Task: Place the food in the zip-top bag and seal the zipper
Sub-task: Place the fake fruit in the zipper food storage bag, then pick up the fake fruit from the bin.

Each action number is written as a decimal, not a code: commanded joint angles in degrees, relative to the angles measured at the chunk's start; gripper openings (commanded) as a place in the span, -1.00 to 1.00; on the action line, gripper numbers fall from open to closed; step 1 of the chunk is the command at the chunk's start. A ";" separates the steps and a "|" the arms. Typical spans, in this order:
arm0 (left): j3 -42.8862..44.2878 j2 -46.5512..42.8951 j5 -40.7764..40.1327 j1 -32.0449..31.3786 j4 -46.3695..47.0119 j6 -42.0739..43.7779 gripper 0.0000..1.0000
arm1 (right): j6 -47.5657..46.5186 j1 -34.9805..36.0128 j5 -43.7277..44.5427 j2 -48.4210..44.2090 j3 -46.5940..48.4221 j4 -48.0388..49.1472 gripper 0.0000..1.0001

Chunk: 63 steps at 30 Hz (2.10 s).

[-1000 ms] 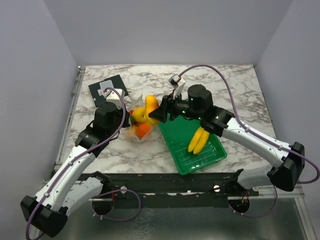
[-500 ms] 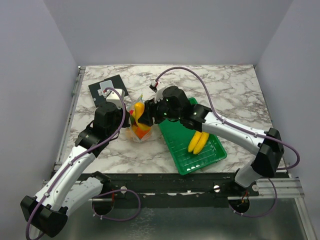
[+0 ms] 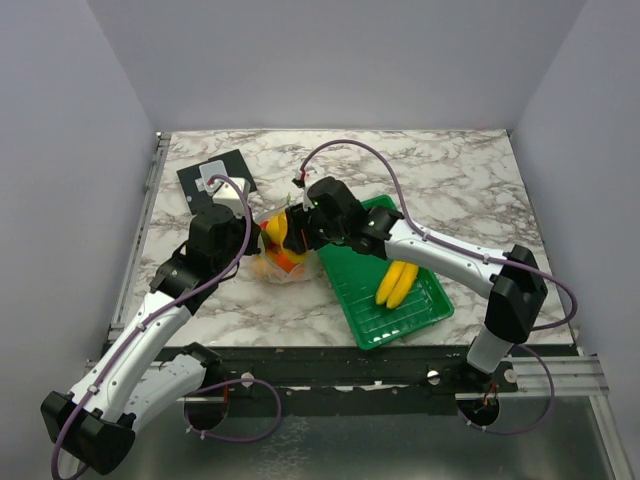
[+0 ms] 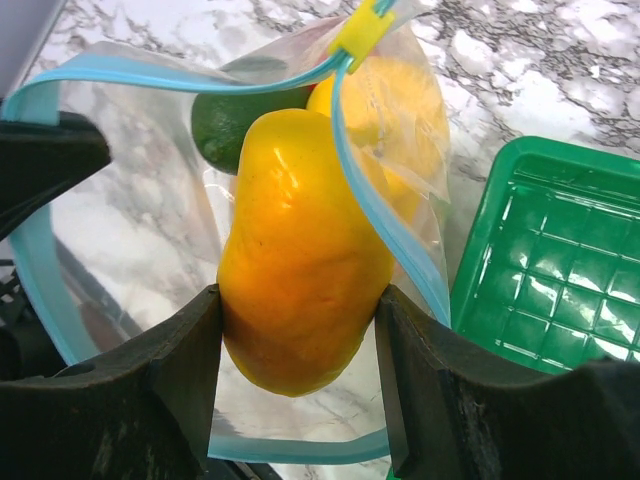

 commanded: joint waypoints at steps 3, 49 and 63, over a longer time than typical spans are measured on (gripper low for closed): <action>-0.48 -0.34 1.57 -0.18 0.51 0.29 -1.00 | -1.38 1.07 6.22 3.29 3.69 -4.76 -0.18; -0.44 -0.08 1.64 -0.22 0.47 0.38 -1.00 | 9.92 1.44 29.48 -23.00 -13.63 -10.63 0.59; -0.48 -0.10 1.73 -0.18 0.47 0.25 -1.00 | 30.13 1.44 36.70 -28.64 -24.23 -26.35 0.46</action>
